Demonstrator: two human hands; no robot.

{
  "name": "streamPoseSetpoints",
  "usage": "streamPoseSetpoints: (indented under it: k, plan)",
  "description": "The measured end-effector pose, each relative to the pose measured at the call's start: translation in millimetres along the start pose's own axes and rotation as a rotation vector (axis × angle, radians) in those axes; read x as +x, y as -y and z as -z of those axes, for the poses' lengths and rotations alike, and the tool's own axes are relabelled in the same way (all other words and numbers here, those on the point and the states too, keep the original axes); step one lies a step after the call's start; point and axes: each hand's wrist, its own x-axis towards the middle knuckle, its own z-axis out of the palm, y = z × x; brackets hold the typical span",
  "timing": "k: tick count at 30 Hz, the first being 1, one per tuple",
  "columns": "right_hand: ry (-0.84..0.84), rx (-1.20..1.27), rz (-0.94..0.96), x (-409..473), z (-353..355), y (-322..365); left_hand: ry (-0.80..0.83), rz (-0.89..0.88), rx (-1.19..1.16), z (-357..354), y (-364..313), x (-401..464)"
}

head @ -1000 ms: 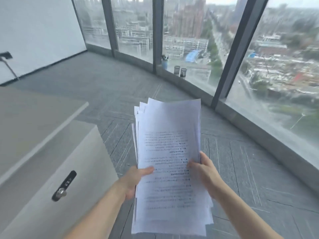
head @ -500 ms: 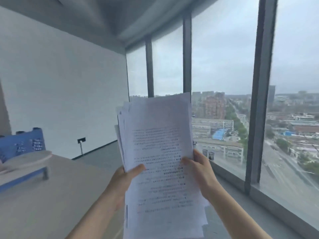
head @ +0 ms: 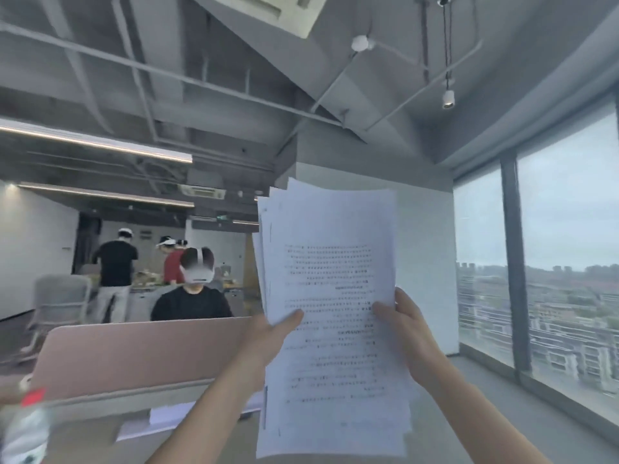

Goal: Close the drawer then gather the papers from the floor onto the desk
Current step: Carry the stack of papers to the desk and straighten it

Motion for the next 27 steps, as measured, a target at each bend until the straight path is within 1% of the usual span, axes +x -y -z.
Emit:
streamPoseSetpoints:
  k: [3,7,11,14,17,21,23,27]
  plan:
    - [0.121,0.035,0.071,9.9,-54.5,-0.6,-0.137,-0.056,0.075,53.1,-11.6,-9.7]
    - [0.186,0.026,0.086,11.7,-113.7,-20.1,-0.237,-0.055,0.132,103.8,4.1,-21.7]
    - [0.209,0.02,0.04,15.6,-163.4,-73.5,-0.334,0.006,0.183,144.6,44.5,-21.3]
    - [0.229,0.089,-0.02,14.4,-193.1,-123.6,-0.384,0.055,0.206,169.1,85.9,-14.1]
    - [0.262,0.117,-0.081,15.7,-215.1,-171.7,-0.431,0.108,0.23,186.2,128.1,-5.7]
    - [0.318,0.117,-0.134,17.8,-235.7,-222.8,-0.486,0.191,0.192,205.6,181.0,-0.2]
    - [0.337,0.101,-0.148,17.3,-242.2,-240.4,-0.504,0.219,0.177,213.1,202.5,2.4]
    - [0.346,0.099,-0.186,11.4,-243.5,-262.3,-0.485,0.243,0.152,215.0,227.6,3.7]
